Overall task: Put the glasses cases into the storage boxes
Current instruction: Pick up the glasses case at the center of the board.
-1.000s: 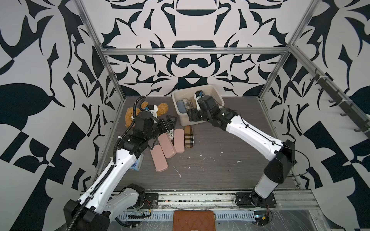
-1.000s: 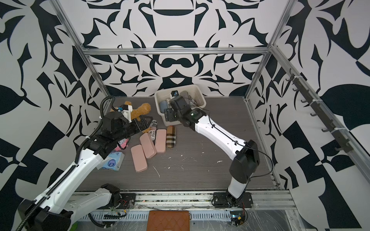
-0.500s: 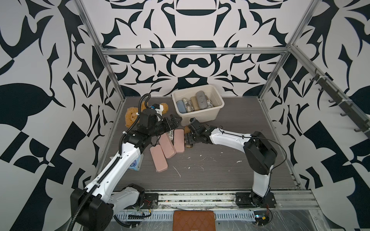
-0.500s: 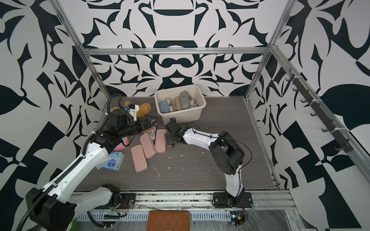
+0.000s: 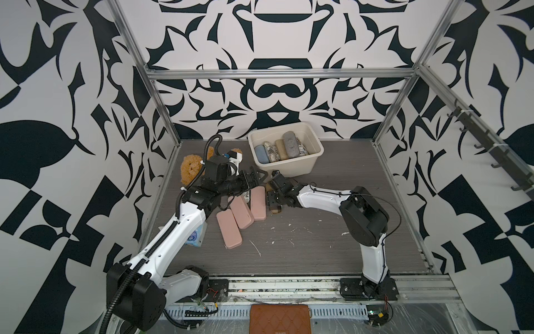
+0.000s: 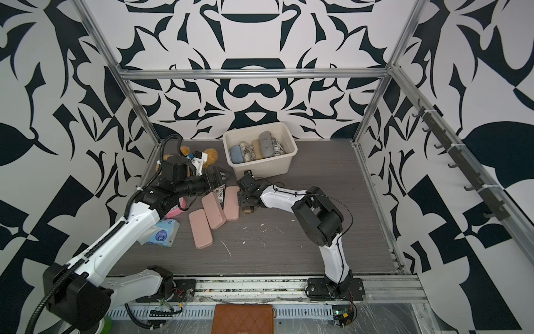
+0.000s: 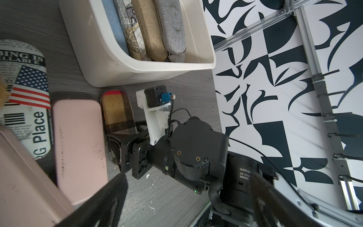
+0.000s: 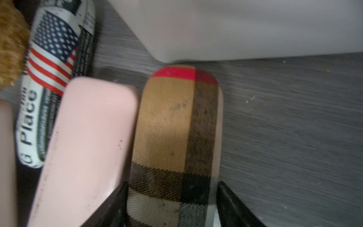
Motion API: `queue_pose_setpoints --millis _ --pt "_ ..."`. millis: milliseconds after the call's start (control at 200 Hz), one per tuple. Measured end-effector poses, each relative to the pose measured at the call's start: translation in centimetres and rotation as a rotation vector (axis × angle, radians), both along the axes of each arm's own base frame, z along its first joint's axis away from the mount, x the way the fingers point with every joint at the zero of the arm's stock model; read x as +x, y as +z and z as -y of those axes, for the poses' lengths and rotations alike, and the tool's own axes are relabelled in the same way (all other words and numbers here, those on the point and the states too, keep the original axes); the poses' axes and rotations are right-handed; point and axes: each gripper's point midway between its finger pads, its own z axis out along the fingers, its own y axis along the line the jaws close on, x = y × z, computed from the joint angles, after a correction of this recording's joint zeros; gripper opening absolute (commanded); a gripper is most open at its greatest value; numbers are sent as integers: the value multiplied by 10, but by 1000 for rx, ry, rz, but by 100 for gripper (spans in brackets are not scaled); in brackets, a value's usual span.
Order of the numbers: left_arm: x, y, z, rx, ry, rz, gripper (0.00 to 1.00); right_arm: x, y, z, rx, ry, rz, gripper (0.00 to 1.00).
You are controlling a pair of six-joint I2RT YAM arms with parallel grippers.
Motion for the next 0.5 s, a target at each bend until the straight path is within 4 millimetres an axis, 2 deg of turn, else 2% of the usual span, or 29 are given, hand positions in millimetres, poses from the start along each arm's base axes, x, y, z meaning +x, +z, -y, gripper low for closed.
queue_pose_setpoints --millis 100,330,430,500 --pt "0 0 0 -2 1 -1 99 -13 -10 22 -24 -17 -27 65" --pt "0 0 0 -2 1 -2 99 -35 -8 53 -45 -33 -45 60" --pt "0 0 0 -2 2 -1 99 -48 0 62 -57 -26 -40 59" --pt "0 0 0 -2 2 -1 99 -57 17 67 -69 -15 -17 59"
